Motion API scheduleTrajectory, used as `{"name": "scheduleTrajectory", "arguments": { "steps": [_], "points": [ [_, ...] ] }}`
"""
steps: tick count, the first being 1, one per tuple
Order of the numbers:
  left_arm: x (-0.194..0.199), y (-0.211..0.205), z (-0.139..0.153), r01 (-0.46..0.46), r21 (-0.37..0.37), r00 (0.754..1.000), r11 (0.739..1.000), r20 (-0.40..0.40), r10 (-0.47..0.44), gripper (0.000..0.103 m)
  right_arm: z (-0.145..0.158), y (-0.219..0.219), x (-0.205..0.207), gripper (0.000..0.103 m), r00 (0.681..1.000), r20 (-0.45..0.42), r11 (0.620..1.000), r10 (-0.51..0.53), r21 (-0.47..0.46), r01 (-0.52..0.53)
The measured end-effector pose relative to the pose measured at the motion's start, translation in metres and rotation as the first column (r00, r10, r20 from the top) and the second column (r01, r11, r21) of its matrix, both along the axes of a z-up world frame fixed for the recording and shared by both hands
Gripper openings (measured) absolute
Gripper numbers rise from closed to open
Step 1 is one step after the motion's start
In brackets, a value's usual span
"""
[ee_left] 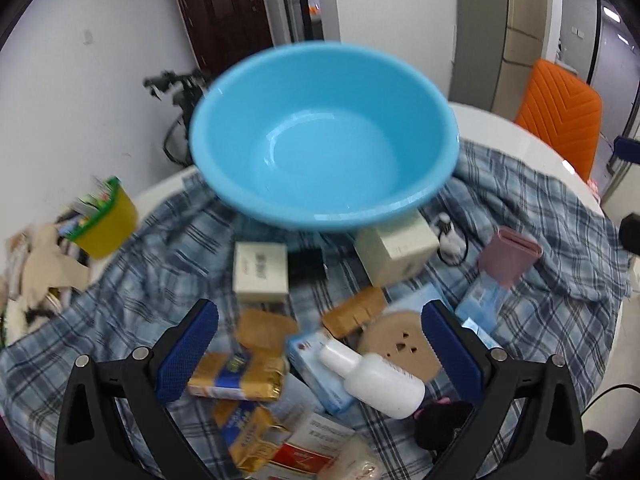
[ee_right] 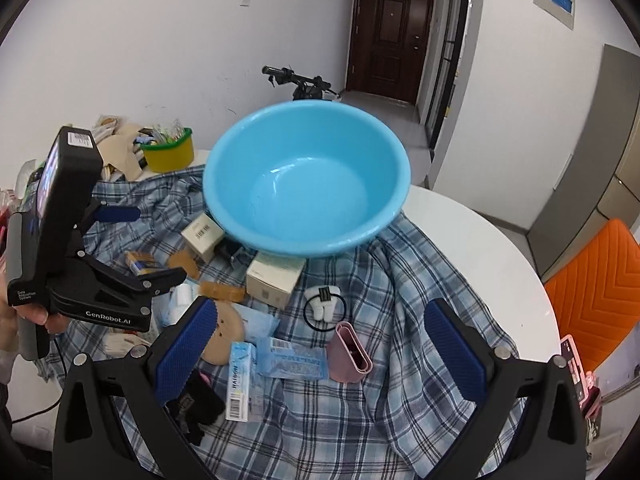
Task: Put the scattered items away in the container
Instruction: 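Move the left tool toward the white bottle while the right tool approaches the pink cups, then close the left gripper around the white plastic bottle and lift it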
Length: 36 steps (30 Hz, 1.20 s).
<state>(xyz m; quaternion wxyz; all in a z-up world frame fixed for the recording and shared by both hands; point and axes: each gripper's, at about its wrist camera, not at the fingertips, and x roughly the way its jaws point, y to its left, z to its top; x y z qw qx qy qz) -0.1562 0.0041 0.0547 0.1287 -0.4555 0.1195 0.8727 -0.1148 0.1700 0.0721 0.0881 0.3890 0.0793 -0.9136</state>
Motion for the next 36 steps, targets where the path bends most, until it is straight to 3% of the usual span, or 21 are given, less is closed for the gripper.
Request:
{"name": "scheduleTrajectory", "arguments": {
  "steps": [5, 12, 15, 24, 26, 28, 31, 32, 33, 36],
  "points": [
    [-0.003, 0.007, -0.031, 0.025, 0.007, 0.990, 1.000, 0.137, -0.025, 0.103, -0.018, 0.006, -0.002, 0.103, 0.999, 0.042, 1.000, -0.001, 0.008, 0.001],
    [0.017, 0.013, -0.042, 0.151, -0.004, 0.961, 0.989, 0.235, -0.146, 0.103, -0.031, 0.018, -0.001, 0.103, 0.998, 0.067, 1.000, -0.015, -0.006, 0.016],
    [0.020, 0.008, -0.043, 0.124, -0.023, 0.953, 0.992, 0.280, -0.113, 0.103, -0.033, 0.019, 0.000, 0.103, 0.997, 0.071, 1.000, -0.020, -0.012, 0.021],
    [0.004, 0.010, -0.058, 0.018, 0.023, 0.920, 1.000, 0.392, -0.026, 0.103, -0.035, 0.015, 0.002, 0.103, 0.997, 0.076, 1.000, -0.014, -0.008, 0.015],
    [0.000, 0.012, -0.064, 0.001, 0.028, 0.914, 1.000, 0.405, -0.012, 0.098, -0.034, 0.016, 0.006, 0.103, 0.997, 0.070, 1.000, -0.013, 0.003, 0.013],
    [-0.003, 0.012, -0.070, -0.017, 0.016, 0.911, 1.000, 0.413, 0.009, 0.080, -0.033, 0.018, 0.008, 0.103, 0.998, 0.065, 1.000, -0.019, 0.009, 0.019],
    [-0.009, 0.011, -0.082, -0.039, 0.034, 0.904, 0.999, 0.426, 0.020, 0.065, -0.032, 0.024, 0.010, 0.103, 0.997, 0.077, 0.999, -0.032, -0.010, 0.033],
    [-0.010, 0.012, -0.083, -0.037, 0.028, 0.910, 0.999, 0.414, 0.022, 0.061, -0.032, 0.025, 0.011, 0.103, 0.996, 0.081, 0.999, -0.031, -0.021, 0.033],
    [-0.010, 0.013, -0.083, -0.036, 0.018, 0.917, 0.999, 0.399, 0.026, 0.050, -0.032, 0.026, 0.012, 0.103, 0.996, 0.083, 0.999, -0.029, -0.028, 0.032],
    [-0.009, 0.013, -0.081, -0.031, 0.053, 0.914, 0.998, 0.405, 0.007, 0.048, -0.031, 0.025, 0.015, 0.103, 0.997, 0.073, 1.000, -0.025, -0.006, 0.026]
  ]
}}
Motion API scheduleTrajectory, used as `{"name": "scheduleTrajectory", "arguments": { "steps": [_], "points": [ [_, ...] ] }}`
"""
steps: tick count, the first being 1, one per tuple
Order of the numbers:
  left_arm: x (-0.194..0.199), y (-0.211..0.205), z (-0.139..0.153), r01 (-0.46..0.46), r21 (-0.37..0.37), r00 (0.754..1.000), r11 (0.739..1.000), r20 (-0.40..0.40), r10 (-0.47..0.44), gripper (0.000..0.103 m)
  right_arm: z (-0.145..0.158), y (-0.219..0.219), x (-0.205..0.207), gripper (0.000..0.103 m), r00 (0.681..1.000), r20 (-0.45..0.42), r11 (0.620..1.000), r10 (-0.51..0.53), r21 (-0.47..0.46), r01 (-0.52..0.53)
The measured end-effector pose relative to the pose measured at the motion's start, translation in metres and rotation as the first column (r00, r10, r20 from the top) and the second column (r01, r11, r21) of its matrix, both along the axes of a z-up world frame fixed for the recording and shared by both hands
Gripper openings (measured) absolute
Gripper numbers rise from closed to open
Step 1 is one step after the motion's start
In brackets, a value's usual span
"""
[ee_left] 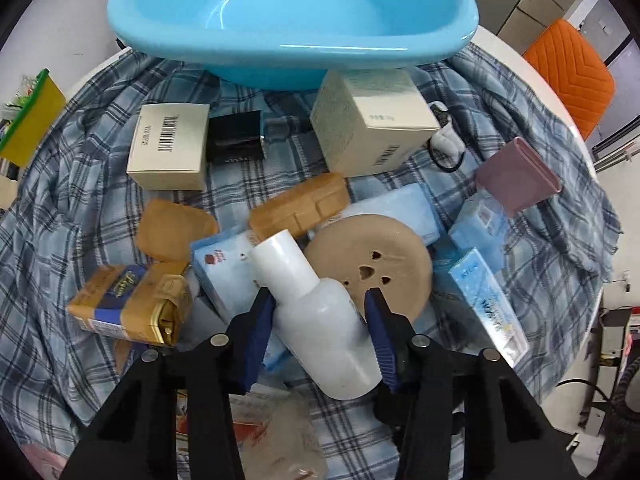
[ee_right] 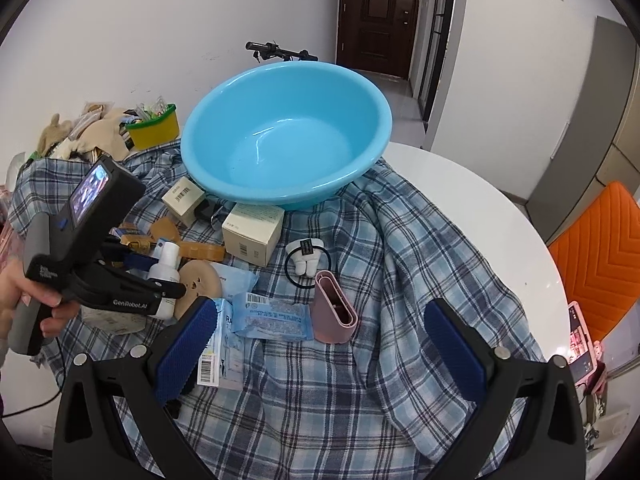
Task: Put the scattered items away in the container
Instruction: 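Close the left gripper around the white plastic bottle and lift it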
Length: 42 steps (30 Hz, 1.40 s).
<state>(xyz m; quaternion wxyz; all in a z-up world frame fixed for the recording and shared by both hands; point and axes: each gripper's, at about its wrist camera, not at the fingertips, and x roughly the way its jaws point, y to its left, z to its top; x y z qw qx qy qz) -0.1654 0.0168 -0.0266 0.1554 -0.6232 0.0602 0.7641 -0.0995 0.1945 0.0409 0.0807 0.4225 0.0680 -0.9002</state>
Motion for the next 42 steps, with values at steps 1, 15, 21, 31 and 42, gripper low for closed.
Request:
{"name": "scheduleTrajectory", "arguments": {
  "steps": [1, 15, 21, 31, 42],
  "points": [
    [0.001, 0.000, 0.002, 0.012, 0.012, 1.000, 1.000, -0.005, -0.012, 0.047, 0.000, 0.000, 0.001, 0.103, 1.000, -0.004, 1.000, 0.001, 0.009, -0.001],
    [0.012, 0.019, -0.005, 0.083, -0.155, 0.996, 0.985, -0.024, -0.088, 0.053, -0.003, -0.004, 0.003, 0.103, 1.000, -0.012, 0.999, 0.011, 0.032, -0.011],
    [0.019, 0.017, -0.003, 0.087, -0.145, 0.996, 0.986, -0.015, -0.091, 0.062, -0.005, -0.004, 0.001, 0.103, 1.000, -0.014, 1.000, 0.005, 0.024, -0.005],
    [0.028, 0.017, -0.008, 0.107, -0.144, 0.993, 0.984, -0.028, -0.112, 0.048, -0.015, 0.000, 0.001, 0.103, 1.000, 0.016, 1.000, -0.001, 0.007, 0.001],
    [0.031, 0.004, 0.028, 0.024, -0.063, 0.990, 0.998, -0.135, -0.032, 0.045, -0.009, 0.004, 0.001, 0.103, 1.000, 0.001, 1.000, -0.020, 0.003, 0.020]
  ]
}}
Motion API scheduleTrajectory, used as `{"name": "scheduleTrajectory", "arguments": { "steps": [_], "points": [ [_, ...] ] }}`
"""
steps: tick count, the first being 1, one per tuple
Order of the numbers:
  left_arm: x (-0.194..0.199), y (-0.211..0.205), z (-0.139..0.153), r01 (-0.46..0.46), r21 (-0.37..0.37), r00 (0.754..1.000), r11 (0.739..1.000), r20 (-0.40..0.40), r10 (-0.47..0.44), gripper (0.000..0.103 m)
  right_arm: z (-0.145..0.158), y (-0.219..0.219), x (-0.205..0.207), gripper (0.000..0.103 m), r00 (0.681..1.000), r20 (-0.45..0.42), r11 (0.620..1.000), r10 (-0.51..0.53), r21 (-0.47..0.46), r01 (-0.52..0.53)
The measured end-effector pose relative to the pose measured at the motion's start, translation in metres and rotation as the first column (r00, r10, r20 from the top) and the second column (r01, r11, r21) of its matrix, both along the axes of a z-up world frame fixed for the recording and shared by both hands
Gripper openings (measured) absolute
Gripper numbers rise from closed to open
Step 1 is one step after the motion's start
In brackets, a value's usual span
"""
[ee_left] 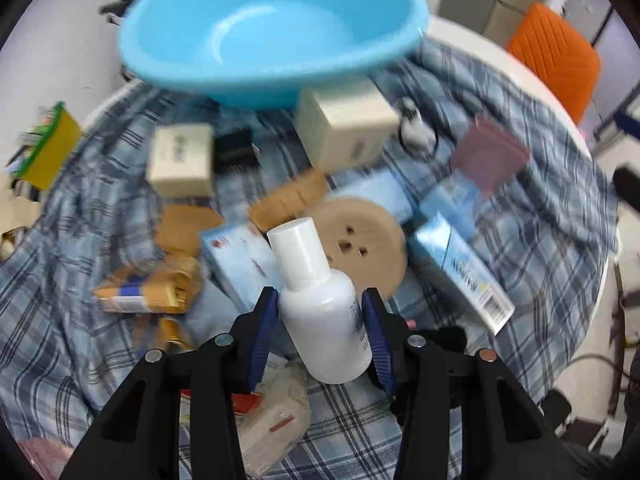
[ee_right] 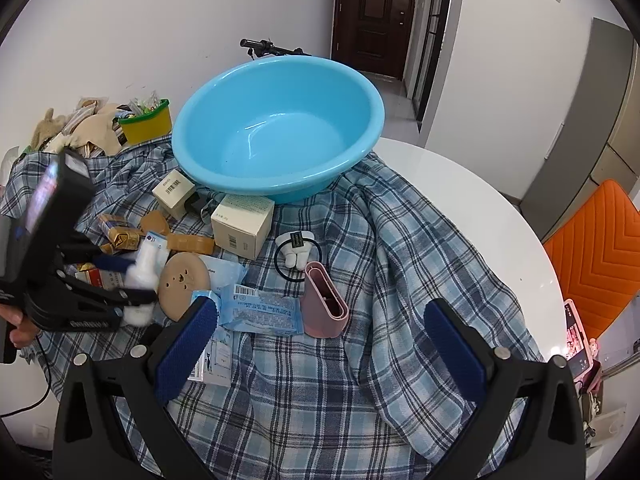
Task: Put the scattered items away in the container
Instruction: 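Close the left gripper around the white plastic bottle and lift it, then grasp the stacked pink cups with the right gripper and lift them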
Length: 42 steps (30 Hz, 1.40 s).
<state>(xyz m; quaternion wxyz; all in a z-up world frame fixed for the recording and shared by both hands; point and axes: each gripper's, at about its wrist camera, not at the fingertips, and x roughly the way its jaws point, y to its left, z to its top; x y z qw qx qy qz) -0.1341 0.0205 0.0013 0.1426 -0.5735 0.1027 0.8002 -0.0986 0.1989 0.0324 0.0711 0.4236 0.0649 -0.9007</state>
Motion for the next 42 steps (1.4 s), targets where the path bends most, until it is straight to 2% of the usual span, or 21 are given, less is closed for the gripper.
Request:
{"name": "scheduleTrajectory", "arguments": {
  "steps": [5, 9, 10, 13, 20, 23, 27, 31, 33, 35, 36, 37, 41, 42],
  "points": [
    [0.004, -0.008, 0.025, -0.063, 0.044, 0.995, 0.997, -0.074, 0.066, 0.045, -0.002, -0.002, -0.009, 0.103, 1.000, -0.005, 1.000, -0.010, -0.023, 0.010],
    [0.010, -0.010, 0.032, -0.075, 0.064, 0.993, 0.995, -0.089, 0.081, 0.045, -0.015, -0.004, -0.024, 0.103, 0.999, 0.034, 0.999, -0.009, -0.051, 0.011],
    [0.009, -0.014, 0.031, -0.089, 0.090, 0.991, 0.992, -0.088, 0.097, 0.045, -0.019, -0.004, -0.028, 0.103, 0.999, 0.043, 0.998, -0.012, -0.055, 0.015],
    [0.008, -0.015, 0.027, -0.113, 0.132, 0.989, 0.985, -0.083, 0.125, 0.045, -0.031, -0.001, -0.041, 0.103, 0.995, 0.094, 0.996, -0.023, -0.088, 0.031],
    [0.004, -0.008, 0.028, -0.111, 0.137, 0.986, 0.984, -0.110, 0.126, 0.045, -0.054, 0.015, -0.065, 0.103, 0.976, 0.216, 0.978, -0.036, -0.193, 0.079],
    [0.003, -0.008, 0.030, -0.108, 0.138, 0.986, 0.984, -0.114, 0.124, 0.045, -0.063, 0.014, -0.073, 0.103, 0.968, 0.247, 0.977, -0.036, -0.193, 0.085],
    [0.006, -0.007, 0.030, -0.095, 0.130, 0.986, 0.987, -0.122, 0.111, 0.045, -0.077, 0.011, -0.082, 0.103, 0.963, 0.269, 0.987, -0.031, -0.141, 0.071],
    [0.005, -0.010, 0.028, -0.095, 0.134, 0.988, 0.986, -0.110, 0.110, 0.045, -0.089, 0.008, -0.086, 0.088, 0.949, 0.315, 0.987, -0.002, -0.150, 0.052],
    [0.004, -0.011, 0.026, -0.098, 0.133, 0.988, 0.986, -0.106, 0.113, 0.045, -0.091, 0.005, -0.086, 0.084, 0.948, 0.317, 0.989, 0.006, -0.143, 0.041],
    [0.003, -0.013, 0.025, -0.103, 0.136, 0.988, 0.985, -0.099, 0.117, 0.045, -0.093, 0.000, -0.086, 0.084, 0.953, 0.304, 0.995, 0.009, -0.098, 0.022],
    [0.004, -0.013, 0.025, -0.103, 0.139, 0.989, 0.985, -0.094, 0.117, 0.045, -0.095, -0.002, -0.086, 0.079, 0.952, 0.304, 0.996, 0.017, -0.083, 0.009],
    [0.005, -0.014, 0.025, -0.100, 0.145, 0.989, 0.984, -0.092, 0.114, 0.045, -0.098, -0.003, -0.086, 0.069, 0.948, 0.317, 0.997, 0.029, -0.081, -0.003],
    [0.011, -0.013, 0.031, -0.086, 0.148, 0.988, 0.985, -0.115, 0.103, 0.045, -0.103, 0.002, -0.089, 0.050, 0.946, 0.326, 0.997, 0.004, -0.069, 0.020],
    [0.012, -0.013, 0.032, -0.082, 0.146, 0.988, 0.986, -0.117, 0.100, 0.045, -0.104, 0.004, -0.090, 0.038, 0.946, 0.325, 0.998, -0.012, -0.049, 0.030]
  ]
}}
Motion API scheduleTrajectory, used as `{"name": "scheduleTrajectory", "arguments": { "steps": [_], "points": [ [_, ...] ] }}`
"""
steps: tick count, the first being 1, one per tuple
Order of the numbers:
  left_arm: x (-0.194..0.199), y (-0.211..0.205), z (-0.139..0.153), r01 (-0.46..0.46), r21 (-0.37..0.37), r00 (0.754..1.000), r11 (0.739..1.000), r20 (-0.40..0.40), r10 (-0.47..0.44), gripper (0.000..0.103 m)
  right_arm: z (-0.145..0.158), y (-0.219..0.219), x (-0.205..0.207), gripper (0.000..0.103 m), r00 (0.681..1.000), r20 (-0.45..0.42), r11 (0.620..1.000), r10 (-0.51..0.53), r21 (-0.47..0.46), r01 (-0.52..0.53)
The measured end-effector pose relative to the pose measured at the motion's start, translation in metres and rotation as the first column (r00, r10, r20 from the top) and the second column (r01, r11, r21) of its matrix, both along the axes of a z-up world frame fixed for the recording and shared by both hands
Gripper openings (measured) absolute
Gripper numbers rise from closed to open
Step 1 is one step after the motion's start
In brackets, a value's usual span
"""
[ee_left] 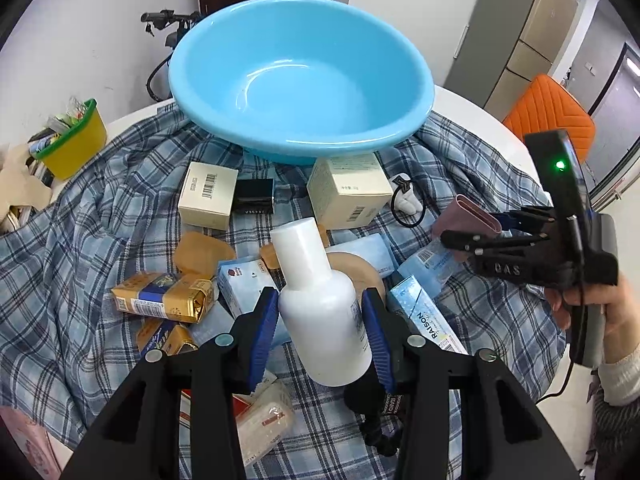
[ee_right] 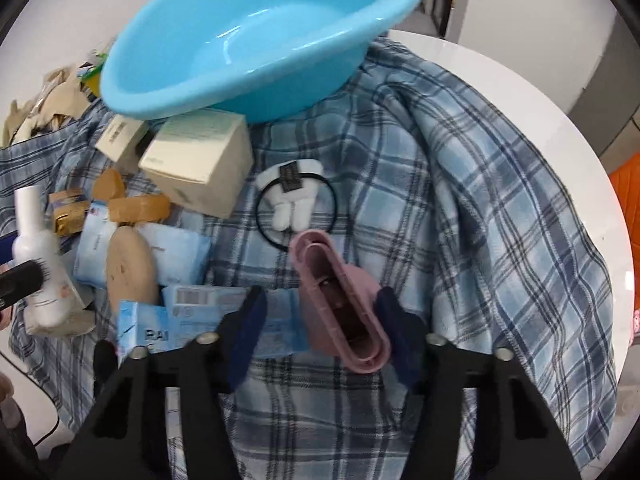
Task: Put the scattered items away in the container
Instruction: 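Grasp the stacked pink cups with the right gripper and lift them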
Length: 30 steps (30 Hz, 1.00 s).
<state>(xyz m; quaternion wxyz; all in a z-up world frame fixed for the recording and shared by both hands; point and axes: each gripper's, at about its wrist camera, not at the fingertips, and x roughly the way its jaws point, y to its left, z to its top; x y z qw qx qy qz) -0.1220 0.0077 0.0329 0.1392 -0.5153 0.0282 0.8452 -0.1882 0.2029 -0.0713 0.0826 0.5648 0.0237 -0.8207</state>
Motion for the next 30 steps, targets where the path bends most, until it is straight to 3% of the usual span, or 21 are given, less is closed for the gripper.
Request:
{"name": "scheduleTrajectory", "arguments": {
  "steps": [5, 14, 18, 24, 26, 28, 30],
  "points": [
    [0.003, 0.003, 0.000, 0.013, 0.006, 1.000, 1.000, 0.008, -0.013, 0.045, 0.006, 0.019, 0.006, 0.035, 0.999, -0.003, 0.995, -0.045, -0.084, 0.045],
    [0.006, 0.011, 0.003, 0.032, 0.011, 1.000, 0.999, -0.002, -0.031, 0.045, 0.027, 0.024, 0.031, 0.030, 0.999, -0.031, 0.998, -0.031, -0.050, 0.030],
    [0.009, 0.014, 0.004, 0.040, 0.010, 0.999, 0.999, -0.005, -0.040, 0.045, 0.028, 0.023, 0.045, 0.025, 0.999, -0.033, 0.999, -0.006, -0.038, 0.005],
    [0.010, 0.013, 0.004, 0.035, 0.006, 0.999, 0.999, -0.003, -0.035, 0.045, 0.027, 0.031, 0.052, 0.025, 0.998, -0.055, 0.998, -0.007, -0.059, 0.003],
    [0.011, 0.013, 0.005, 0.036, 0.005, 0.999, 0.999, -0.005, -0.036, 0.045, 0.028, 0.036, 0.053, 0.028, 0.998, -0.066, 0.996, -0.013, -0.087, 0.007],
    [0.012, 0.013, 0.007, 0.041, 0.000, 0.999, 0.999, -0.010, -0.041, 0.045, 0.030, 0.041, 0.058, 0.044, 0.996, -0.087, 0.993, -0.006, -0.115, -0.005],
    [0.014, 0.013, 0.008, 0.042, -0.007, 0.999, 0.999, -0.016, -0.042, 0.045, 0.032, 0.046, 0.065, 0.051, 0.991, -0.134, 0.992, -0.015, -0.125, -0.001]
  ]
}}
